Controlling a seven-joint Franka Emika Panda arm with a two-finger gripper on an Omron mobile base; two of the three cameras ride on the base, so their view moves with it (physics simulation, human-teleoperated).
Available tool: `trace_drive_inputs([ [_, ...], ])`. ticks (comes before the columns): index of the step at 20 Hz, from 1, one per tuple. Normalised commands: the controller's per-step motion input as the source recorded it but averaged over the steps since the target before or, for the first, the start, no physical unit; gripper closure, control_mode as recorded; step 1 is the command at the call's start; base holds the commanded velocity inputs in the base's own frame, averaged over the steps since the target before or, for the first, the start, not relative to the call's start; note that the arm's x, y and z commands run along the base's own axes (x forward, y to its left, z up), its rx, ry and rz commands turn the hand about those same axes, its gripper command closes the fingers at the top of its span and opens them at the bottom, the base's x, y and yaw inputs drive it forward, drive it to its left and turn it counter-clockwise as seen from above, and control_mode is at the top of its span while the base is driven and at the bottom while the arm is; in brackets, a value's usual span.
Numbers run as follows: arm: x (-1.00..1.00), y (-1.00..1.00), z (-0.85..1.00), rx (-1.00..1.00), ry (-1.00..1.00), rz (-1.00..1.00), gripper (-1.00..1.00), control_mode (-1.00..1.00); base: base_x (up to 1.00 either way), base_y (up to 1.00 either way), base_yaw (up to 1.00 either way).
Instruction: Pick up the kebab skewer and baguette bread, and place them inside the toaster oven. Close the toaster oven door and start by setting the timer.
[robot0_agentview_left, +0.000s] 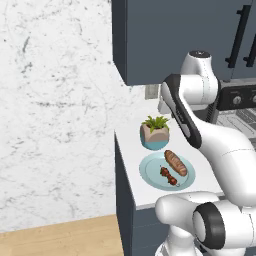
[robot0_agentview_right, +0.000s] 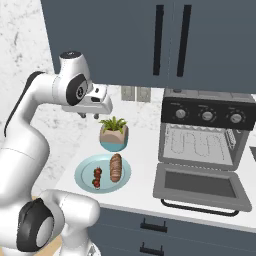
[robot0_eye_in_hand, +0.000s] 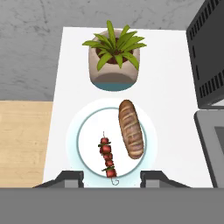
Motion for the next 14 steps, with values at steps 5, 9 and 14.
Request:
trace_drive_inputs([
  [5,0.00,0.00,0.00,0.00,0.00,0.00,-1.00,1.00,0.00,0.00,0.00],
  [9,0.00,0.00,0.00,0.00,0.00,0.00,-1.00,1.00,0.00,0.00,0.00],
  [14,0.00,0.00,0.00,0.00,0.00,0.00,-1.00,1.00,0.00,-0.03,0.00],
])
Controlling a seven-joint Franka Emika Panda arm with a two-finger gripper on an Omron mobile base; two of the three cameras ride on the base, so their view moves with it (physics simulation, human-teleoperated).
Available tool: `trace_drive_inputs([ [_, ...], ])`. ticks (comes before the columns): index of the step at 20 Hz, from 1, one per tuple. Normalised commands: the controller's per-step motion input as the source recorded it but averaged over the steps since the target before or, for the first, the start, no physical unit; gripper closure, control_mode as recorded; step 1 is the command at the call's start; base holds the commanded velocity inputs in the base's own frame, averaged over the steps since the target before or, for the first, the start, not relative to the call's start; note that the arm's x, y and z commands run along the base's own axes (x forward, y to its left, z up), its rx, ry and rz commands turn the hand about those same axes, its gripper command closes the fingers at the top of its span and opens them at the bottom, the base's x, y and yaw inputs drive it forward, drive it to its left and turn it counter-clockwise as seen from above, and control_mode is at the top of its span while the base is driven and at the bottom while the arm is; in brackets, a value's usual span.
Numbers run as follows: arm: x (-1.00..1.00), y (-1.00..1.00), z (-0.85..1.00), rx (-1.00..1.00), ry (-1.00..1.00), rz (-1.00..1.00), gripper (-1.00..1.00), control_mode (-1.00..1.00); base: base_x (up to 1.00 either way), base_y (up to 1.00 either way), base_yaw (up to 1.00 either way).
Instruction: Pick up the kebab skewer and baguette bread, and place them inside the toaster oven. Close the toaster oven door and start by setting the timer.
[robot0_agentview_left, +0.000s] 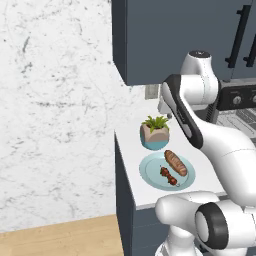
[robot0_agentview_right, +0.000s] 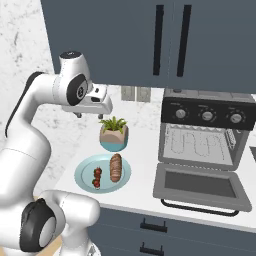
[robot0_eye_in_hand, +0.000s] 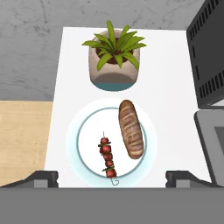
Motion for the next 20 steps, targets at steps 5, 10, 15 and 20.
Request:
trace_drive_inputs([
  [5,0.00,0.00,0.00,0.00,0.00,0.00,-1.00,1.00,0.00,-0.38,0.00],
  [10,0.00,0.00,0.00,0.00,0.00,0.00,-1.00,1.00,0.00,-0.53,0.00],
  [15,0.00,0.00,0.00,0.00,0.00,0.00,-1.00,1.00,0.00,-0.51,0.00],
  [20,0.00,0.00,0.00,0.00,0.00,0.00,-1.00,1.00,0.00,-0.69,0.00],
])
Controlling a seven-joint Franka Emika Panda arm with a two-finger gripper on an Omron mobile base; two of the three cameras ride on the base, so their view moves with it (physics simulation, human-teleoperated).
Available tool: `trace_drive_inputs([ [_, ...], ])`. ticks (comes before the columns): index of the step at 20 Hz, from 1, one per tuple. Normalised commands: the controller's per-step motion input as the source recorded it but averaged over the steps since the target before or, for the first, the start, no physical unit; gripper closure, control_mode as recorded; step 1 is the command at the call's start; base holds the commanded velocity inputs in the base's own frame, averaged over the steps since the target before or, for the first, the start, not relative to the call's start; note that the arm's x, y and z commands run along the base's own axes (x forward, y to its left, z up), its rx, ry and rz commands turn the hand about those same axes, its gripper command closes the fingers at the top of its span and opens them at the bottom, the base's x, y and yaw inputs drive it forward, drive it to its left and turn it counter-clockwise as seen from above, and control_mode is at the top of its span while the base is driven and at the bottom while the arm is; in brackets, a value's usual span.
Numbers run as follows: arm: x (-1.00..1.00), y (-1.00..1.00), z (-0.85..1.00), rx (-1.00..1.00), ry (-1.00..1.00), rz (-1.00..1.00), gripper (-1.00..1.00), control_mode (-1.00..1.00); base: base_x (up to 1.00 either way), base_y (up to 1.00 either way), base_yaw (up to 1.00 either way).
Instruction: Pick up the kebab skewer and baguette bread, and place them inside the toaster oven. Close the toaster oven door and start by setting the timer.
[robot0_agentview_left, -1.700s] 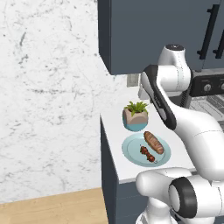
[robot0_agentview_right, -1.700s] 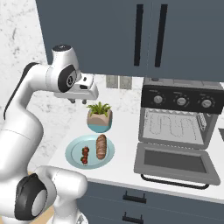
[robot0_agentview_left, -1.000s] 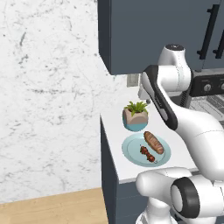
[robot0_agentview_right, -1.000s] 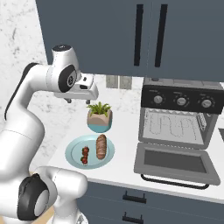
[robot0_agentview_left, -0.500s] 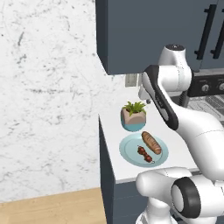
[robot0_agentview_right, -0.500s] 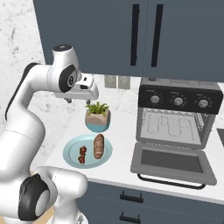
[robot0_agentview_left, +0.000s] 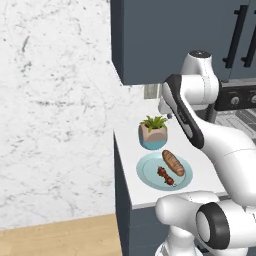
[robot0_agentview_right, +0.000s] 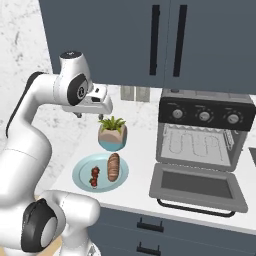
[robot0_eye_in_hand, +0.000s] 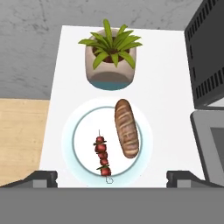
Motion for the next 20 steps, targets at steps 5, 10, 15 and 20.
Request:
trace_drive_inputs([
  [5,0.00,0.00,0.00,0.00,0.00,0.00,-1.00,1.00,0.00,-0.10,0.00],
  [10,0.00,0.00,0.00,0.00,0.00,0.00,-1.00,1.00,-0.03,0.05,-0.01],
  [15,0.00,0.00,0.00,0.00,0.00,0.00,-1.00,1.00,-0.03,0.68,-0.12],
  [20,0.00,0.00,0.00,0.00,0.00,0.00,-1.00,1.00,-0.28,0.59,-0.14],
])
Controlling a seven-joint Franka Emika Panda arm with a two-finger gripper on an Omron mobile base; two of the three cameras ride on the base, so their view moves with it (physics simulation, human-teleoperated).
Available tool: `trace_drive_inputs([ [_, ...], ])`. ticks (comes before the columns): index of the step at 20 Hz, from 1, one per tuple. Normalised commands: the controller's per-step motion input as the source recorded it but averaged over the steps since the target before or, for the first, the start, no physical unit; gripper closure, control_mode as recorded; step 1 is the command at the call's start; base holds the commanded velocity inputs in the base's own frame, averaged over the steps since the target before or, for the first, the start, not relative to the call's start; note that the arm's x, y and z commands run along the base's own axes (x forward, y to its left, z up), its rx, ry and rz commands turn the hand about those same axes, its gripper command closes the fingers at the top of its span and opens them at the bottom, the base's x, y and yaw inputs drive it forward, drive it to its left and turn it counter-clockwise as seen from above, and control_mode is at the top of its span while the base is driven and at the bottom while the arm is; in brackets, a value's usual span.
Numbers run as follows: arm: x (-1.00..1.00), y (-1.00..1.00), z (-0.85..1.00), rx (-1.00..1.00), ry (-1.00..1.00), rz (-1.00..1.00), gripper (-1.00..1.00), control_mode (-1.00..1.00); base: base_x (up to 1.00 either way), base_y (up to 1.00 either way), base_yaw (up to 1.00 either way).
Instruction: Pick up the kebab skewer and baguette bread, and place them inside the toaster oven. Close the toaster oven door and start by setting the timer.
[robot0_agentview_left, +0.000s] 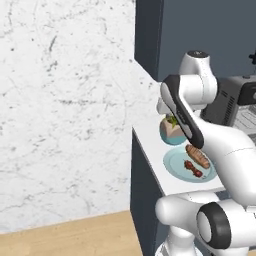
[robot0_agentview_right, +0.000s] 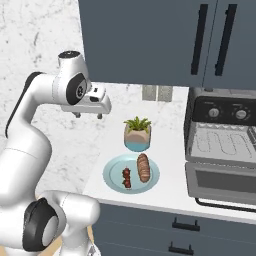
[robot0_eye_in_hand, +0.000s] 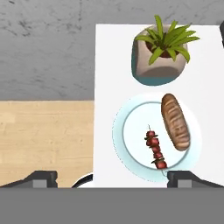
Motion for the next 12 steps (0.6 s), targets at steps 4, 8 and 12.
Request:
trace_drive_inputs([
  [4,0.00,0.00,0.00,0.00,0.00,0.00,-1.00,1.00,-0.07,0.07,-0.10],
  [8,0.00,0.00,0.00,0.00,0.00,0.00,-1.00,1.00,-0.35,0.00,-0.06],
  [12,0.00,0.00,0.00,0.00,0.00,0.00,-1.00,1.00,-0.03,0.00,-0.03],
])
